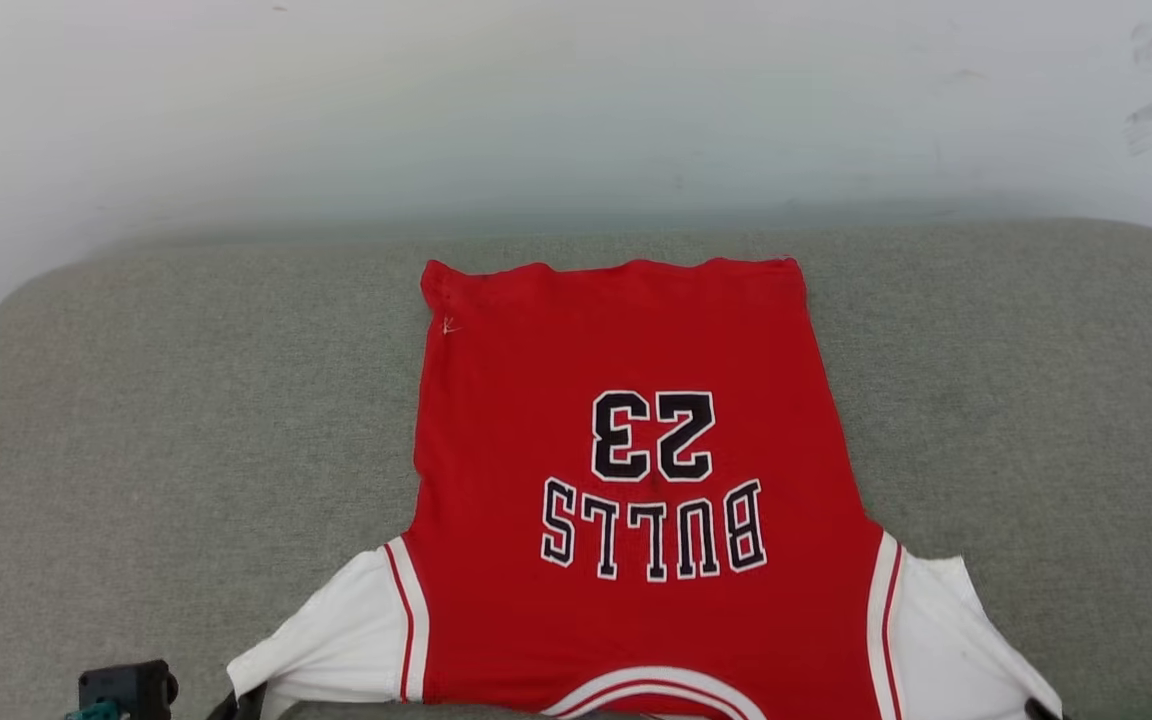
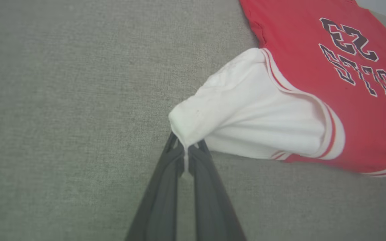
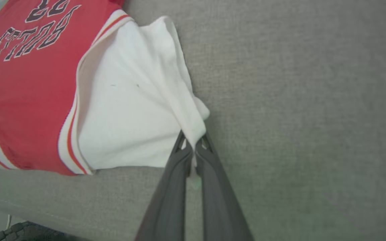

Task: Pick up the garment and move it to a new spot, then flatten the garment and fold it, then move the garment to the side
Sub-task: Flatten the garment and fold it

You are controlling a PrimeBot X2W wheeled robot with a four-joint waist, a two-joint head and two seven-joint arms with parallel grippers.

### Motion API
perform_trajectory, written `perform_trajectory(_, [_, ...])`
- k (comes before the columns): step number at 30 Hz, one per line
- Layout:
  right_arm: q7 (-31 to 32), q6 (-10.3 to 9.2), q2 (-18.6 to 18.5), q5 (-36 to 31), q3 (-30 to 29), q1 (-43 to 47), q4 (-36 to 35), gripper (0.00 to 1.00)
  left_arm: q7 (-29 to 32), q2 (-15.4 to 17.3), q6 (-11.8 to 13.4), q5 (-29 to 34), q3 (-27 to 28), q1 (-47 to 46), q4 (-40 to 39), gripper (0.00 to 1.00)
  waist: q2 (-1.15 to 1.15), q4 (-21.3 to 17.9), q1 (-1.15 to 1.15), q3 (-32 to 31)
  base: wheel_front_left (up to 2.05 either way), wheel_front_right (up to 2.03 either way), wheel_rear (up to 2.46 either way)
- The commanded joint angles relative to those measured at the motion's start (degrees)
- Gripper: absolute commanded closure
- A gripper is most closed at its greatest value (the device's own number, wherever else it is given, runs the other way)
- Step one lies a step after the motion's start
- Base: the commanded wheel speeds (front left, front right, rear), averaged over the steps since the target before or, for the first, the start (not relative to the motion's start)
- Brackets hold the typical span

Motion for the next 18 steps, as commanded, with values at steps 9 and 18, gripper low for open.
perform_trajectory(9, [2.97, -0.12, 2.65, -3.18, -7.01, 9.50, -3.59, 1.00, -0.40, -0.53, 0.09, -0.34, -0.56, 3.18, 0.91, 1.00, 0.00, 0.69, 0.02, -0.29, 0.00, 0.00, 0.00])
perform_trajectory(18, [3.04, -0.09, 4.81, -7.82, -17.15, 5.55, -10.36, 0.00, -0.81, -1.69, 0.62, 3.28, -0.86, -0.40, -2.11, 1.00, 0.00, 1.34, 0.02, 1.17, 0.00, 0.00, 0.00])
